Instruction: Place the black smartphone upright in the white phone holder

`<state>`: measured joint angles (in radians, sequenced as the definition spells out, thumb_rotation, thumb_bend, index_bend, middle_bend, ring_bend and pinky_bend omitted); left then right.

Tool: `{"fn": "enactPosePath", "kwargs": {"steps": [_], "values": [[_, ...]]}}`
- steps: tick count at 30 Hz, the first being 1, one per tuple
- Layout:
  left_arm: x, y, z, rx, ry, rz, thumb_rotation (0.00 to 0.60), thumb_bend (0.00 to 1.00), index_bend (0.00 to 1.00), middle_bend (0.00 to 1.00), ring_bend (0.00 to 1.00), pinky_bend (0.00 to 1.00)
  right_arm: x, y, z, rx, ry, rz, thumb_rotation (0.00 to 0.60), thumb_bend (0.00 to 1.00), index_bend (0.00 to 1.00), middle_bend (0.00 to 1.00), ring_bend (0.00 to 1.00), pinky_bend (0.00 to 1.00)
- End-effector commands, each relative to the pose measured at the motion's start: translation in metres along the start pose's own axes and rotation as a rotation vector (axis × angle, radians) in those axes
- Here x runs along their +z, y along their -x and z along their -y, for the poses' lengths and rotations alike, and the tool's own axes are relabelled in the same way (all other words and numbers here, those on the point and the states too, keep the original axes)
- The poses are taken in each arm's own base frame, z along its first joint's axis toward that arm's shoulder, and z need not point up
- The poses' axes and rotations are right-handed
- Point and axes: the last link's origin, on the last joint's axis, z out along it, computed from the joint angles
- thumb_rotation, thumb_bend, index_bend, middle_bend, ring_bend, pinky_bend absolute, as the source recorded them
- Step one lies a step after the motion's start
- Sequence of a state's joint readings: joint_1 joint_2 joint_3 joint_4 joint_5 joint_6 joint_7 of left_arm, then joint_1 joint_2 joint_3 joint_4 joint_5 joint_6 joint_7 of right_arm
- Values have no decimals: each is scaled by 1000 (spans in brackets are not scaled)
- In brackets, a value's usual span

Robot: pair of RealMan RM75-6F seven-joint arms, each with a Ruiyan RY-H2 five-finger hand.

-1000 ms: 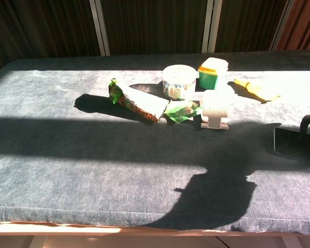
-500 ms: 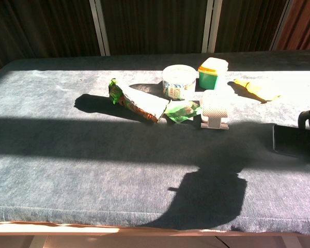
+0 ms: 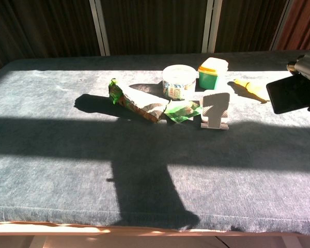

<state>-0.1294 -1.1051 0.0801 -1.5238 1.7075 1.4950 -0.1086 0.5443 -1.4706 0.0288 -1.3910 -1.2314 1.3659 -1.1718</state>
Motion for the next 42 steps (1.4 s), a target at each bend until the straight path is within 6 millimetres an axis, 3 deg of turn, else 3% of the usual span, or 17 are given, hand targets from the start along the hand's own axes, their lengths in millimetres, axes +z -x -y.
{"fn": "enactPosePath", "kwargs": {"steps": [1,9,16,23,33,42], "values": [[1,1,0,2,1,4,600,402,0,0,0,0,24,-27,-9,-285,-67,-214,600,295,963,674,516,329],[6,3,0,3,-5,16,600,401,0,0,0,0,67,-64,-8,-655,-369,-567,600,295,963,674,513,354],[9,6,0,13,-9,30,600,401,0,0,0,0,83,-84,-19,-736,-580,-740,600,295,963,674,509,373],[10,8,-3,22,-7,36,600,402,0,0,0,0,89,-74,-23,-745,-618,-730,600,295,963,674,509,373],[11,8,-3,24,-9,36,600,401,0,0,0,0,96,-54,3,-749,-596,-674,600,295,963,674,511,372],[12,9,-3,22,-2,43,600,401,0,0,0,0,96,-53,16,-766,-617,-679,600,295,963,674,511,372]]}}
